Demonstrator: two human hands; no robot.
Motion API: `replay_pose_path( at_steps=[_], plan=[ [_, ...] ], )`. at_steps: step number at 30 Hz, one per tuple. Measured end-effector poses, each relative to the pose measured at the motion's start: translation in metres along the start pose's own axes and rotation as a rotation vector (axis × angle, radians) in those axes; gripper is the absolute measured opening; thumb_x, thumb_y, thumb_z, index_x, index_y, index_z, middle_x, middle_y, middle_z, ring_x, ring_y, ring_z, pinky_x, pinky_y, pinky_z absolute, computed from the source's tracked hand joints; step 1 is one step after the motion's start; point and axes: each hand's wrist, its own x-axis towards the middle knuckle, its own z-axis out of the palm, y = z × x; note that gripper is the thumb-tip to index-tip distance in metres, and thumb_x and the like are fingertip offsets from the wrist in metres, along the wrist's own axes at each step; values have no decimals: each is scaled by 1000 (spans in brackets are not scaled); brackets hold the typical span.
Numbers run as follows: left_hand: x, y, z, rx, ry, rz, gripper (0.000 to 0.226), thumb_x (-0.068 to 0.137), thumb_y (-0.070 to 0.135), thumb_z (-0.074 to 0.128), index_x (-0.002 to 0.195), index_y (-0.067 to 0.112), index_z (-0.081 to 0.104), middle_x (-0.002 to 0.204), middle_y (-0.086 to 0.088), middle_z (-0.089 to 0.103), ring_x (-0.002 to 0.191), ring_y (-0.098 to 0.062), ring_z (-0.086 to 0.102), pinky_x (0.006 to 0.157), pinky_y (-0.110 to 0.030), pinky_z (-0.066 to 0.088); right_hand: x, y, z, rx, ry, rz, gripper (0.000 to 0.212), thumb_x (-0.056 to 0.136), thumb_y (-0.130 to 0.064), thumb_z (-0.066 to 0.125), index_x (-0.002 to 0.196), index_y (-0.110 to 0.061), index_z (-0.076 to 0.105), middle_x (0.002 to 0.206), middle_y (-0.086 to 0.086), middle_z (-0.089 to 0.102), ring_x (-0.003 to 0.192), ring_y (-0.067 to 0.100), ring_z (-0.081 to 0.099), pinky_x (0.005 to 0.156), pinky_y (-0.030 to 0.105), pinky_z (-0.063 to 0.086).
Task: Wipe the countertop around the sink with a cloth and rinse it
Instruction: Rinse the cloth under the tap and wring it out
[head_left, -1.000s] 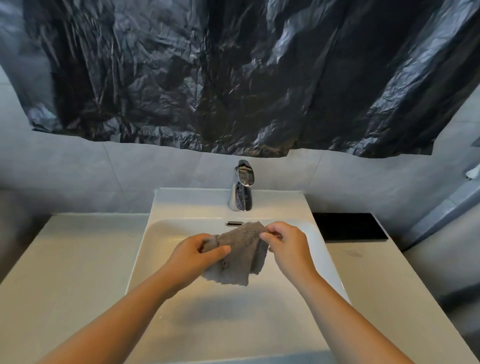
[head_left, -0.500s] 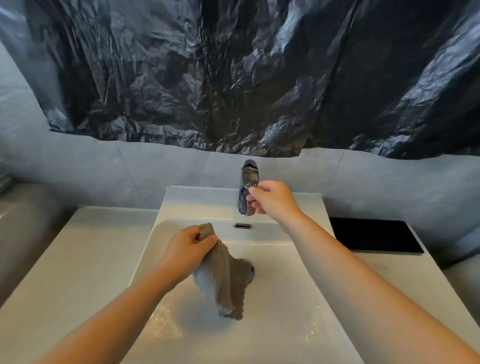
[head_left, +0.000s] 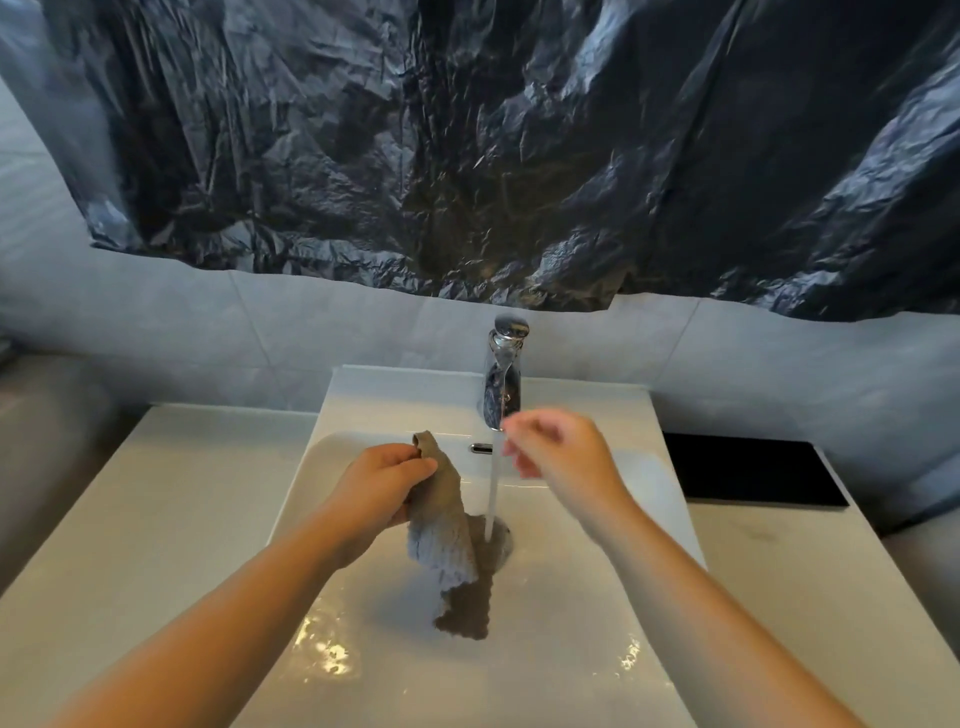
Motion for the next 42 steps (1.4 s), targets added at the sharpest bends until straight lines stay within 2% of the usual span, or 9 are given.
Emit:
replay_pose_path(
  at_steps=[4, 6, 10, 14, 19, 25, 29, 34, 42],
  plan=[
    [10, 7, 5, -260, -59, -51, 17, 95, 4, 49, 91, 1, 65, 92, -14, 71, 84, -22, 69, 69, -29, 59, -34, 42, 9, -32, -86, 76, 8, 87, -18, 65, 86, -21, 72, 82, 0, 73, 75, 14, 67, 67, 24, 54],
    [17, 8, 11, -298, -77, -53, 17, 95, 5, 48, 98, -4, 63, 102, -22, 67, 91, -27, 67, 74, -32, 59, -36, 52, 14, -22, -69, 76, 7, 83, -21, 70, 89, -24, 74, 84, -4, 73, 79, 11, 67, 68, 21, 52],
    [26, 7, 24, -307, -88, -50, 16, 95, 9, 51, 92, 0, 64, 95, -19, 65, 87, -24, 64, 78, -34, 57, -34, 58, 18, -147, 26, 0, 15, 76, -29, 76, 90, -24, 73, 81, -10, 71, 76, 2, 64, 66, 14, 52],
    [25, 5, 30, -311, -136, -58, 15, 94, 9, 52, 94, -2, 64, 92, -16, 69, 83, -21, 68, 64, -26, 57, -30, 63, 15, -282, 72, -87, 3, 82, -24, 71, 80, -24, 74, 73, -10, 69, 71, 2, 63, 65, 16, 52],
    [24, 0, 23, -266, -145, -57, 15, 92, 0, 51, 97, -6, 63, 94, -18, 69, 81, -22, 68, 67, -27, 58, -30, 68, 10, -270, 64, -80, 11, 83, -17, 67, 76, -21, 73, 71, -7, 69, 68, 6, 64, 65, 22, 54],
    [25, -6, 13, -181, -13, -61, 16, 85, 6, 65, 90, -10, 63, 87, -18, 70, 74, -20, 69, 61, -24, 58, -28, 65, 6, -227, 57, -33, 12, 82, -15, 67, 74, -21, 74, 72, -8, 70, 68, 5, 63, 66, 22, 52],
    [22, -6, 17, -187, -8, -69, 16, 82, 8, 70, 72, 1, 60, 69, -9, 60, 58, -12, 60, 55, -20, 55, -33, 60, 14, -167, 29, -15, 4, 80, -21, 72, 83, -22, 73, 81, -10, 72, 76, 0, 64, 69, 15, 50],
    [17, -4, 24, -392, -171, -140, 9, 89, 5, 59, 85, -1, 64, 83, -15, 69, 73, -16, 67, 59, -21, 56, -36, 64, 24, -90, 118, -15, 4, 79, -24, 74, 82, -22, 75, 79, -7, 73, 76, 6, 67, 74, 26, 56],
    [12, -13, 29, -308, -197, -96, 9, 87, 3, 61, 85, 1, 70, 92, -18, 71, 82, -22, 70, 74, -27, 59, -37, 66, 24, -53, 90, -4, 7, 80, -26, 73, 81, -20, 76, 78, -4, 73, 76, 9, 68, 76, 32, 58]
  ],
)
